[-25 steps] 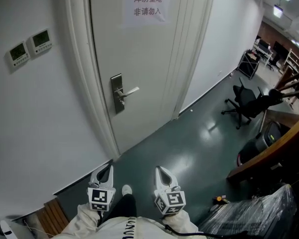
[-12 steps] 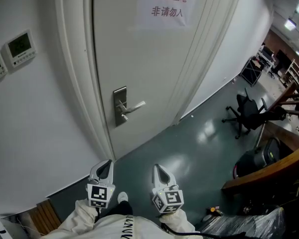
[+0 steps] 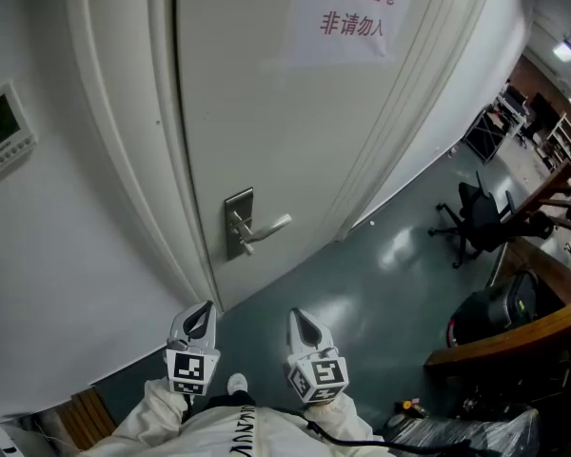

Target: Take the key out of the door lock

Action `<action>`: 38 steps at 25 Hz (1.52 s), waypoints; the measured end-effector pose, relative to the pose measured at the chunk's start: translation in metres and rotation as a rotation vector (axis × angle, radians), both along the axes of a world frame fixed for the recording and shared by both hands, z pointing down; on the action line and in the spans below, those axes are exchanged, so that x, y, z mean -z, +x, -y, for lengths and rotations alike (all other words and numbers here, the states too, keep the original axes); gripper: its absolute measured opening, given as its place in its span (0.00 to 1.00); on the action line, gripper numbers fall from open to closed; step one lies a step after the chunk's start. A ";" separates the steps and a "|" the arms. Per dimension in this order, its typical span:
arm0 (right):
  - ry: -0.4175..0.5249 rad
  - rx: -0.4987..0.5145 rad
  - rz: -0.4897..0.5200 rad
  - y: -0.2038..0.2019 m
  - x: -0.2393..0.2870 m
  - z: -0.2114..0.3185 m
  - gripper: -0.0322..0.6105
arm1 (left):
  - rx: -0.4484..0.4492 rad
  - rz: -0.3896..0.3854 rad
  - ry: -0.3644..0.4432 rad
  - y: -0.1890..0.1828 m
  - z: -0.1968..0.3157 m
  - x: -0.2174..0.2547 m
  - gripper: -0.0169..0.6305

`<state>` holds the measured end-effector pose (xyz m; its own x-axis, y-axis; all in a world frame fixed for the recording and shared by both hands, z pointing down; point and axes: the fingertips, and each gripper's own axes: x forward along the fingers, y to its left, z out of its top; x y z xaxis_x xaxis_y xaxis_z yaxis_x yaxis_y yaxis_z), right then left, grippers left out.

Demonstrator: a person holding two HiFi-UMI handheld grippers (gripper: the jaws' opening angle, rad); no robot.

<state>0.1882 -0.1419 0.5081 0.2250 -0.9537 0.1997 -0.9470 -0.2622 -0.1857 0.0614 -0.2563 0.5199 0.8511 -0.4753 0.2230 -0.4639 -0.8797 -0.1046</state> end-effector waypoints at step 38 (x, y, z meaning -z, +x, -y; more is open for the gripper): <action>-0.032 0.590 0.064 0.016 -0.020 0.148 0.05 | 0.598 0.043 -0.023 -0.020 0.048 0.000 0.03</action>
